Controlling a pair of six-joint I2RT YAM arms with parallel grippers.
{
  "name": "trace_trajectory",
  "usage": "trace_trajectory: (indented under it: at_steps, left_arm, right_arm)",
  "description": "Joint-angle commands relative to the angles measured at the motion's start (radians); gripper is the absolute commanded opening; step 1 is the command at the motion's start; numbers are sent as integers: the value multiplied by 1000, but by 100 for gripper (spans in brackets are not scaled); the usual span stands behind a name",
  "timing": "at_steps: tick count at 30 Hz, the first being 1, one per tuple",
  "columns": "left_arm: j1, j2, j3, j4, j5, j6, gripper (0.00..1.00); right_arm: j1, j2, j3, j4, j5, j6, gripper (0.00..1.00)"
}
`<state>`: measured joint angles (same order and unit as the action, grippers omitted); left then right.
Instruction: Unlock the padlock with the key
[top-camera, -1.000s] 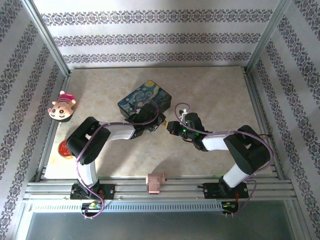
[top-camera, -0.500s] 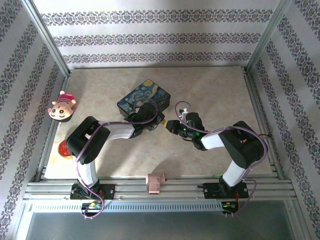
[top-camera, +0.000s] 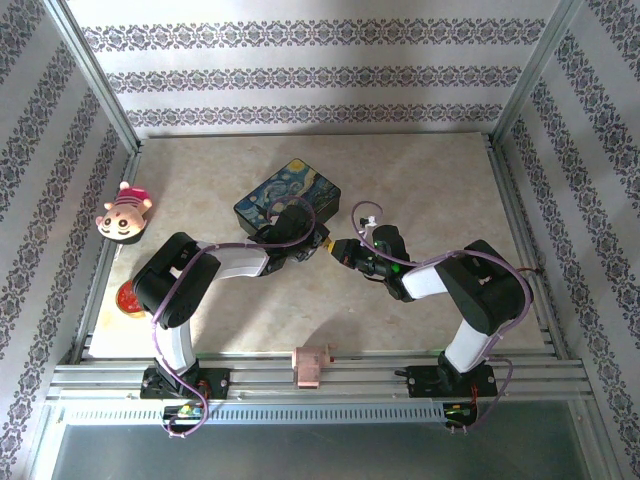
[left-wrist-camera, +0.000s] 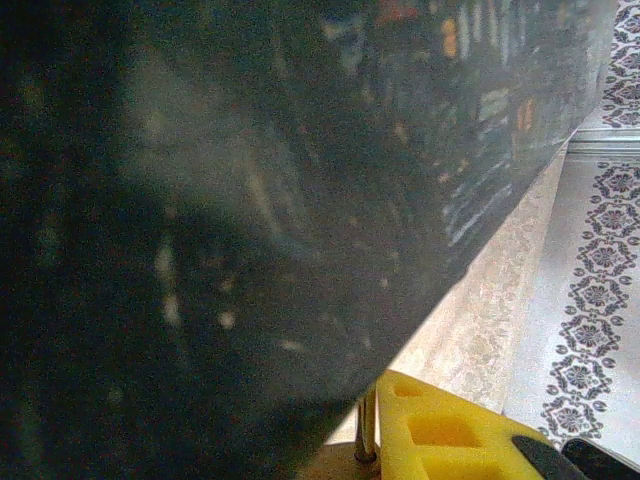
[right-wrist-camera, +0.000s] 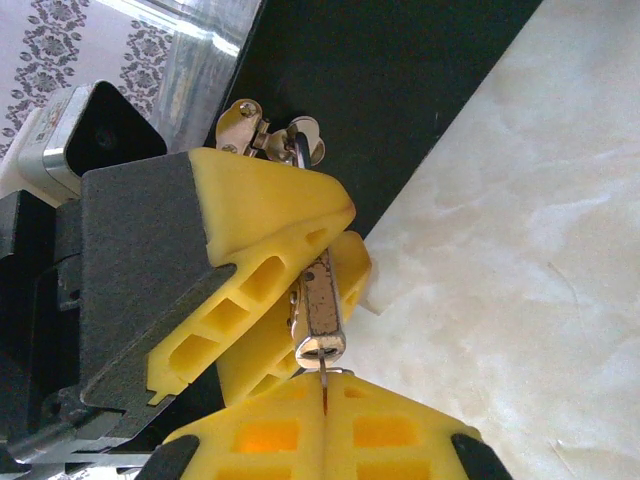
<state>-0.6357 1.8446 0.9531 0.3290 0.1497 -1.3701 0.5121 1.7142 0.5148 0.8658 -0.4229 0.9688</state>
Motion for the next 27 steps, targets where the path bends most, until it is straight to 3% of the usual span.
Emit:
trace_trajectory:
  at_steps: [1,11,20,27]
  left_arm:
    - [-33,33,-14,-72,202,-81,0]
    - [-33,16,-15,-84,194,-78,0]
    - [-33,26,-15,-76,195,-90,0]
    - [-27,27,-29,-64,188,-105,0]
  right_arm:
    - [-17,7,38,26,74,-22,0]
    - [-22,-31,5,-24,152,-28,0]
    - [-24,-56,10,6,107,-28,22]
    - [-23,-74,-1,-5,105,-25,20]
